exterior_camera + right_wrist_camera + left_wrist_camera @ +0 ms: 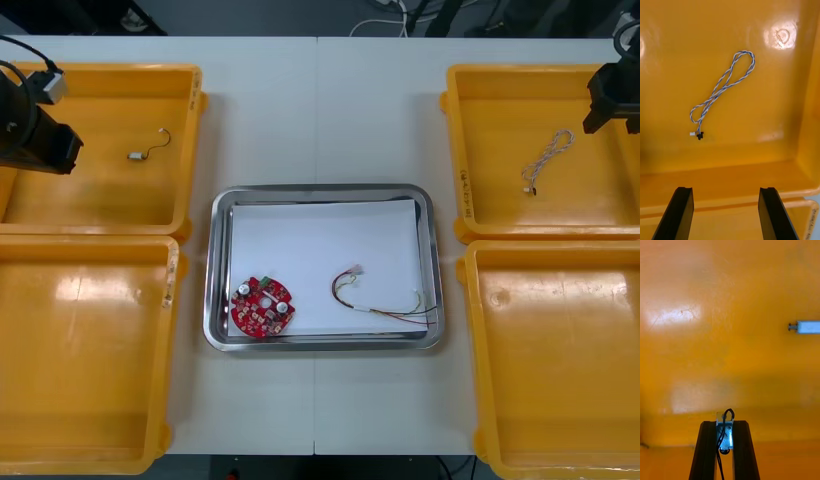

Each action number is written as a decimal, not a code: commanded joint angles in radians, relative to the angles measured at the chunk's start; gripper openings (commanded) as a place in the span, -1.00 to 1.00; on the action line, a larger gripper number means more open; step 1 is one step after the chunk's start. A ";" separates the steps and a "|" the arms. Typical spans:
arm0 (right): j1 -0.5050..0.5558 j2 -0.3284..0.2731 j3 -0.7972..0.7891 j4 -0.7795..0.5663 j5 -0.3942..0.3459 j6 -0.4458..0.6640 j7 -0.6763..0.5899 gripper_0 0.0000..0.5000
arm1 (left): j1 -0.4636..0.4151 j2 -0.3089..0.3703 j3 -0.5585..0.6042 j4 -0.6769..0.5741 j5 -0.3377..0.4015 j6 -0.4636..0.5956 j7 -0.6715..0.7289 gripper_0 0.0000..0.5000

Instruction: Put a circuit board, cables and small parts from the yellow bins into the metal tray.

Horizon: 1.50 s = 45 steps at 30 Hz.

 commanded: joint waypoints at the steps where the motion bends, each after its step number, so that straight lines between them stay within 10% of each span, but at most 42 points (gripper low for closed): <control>1: -0.086 0.002 -0.051 0.048 0.014 -0.047 -0.046 1.00 | 0.000 -0.005 0.027 -0.120 -0.028 0.092 -0.039 -1.00; 14: -0.095 0.016 -0.045 0.123 0.017 -0.188 -0.161 1.00 | 0.025 -0.078 0.029 -0.391 -0.089 0.331 0.019 -1.00; 45: -0.185 0.042 -0.056 0.542 0.032 -0.556 -0.208 1.00 | 0.025 -0.268 -0.359 -0.661 0.003 0.311 0.481 -1.00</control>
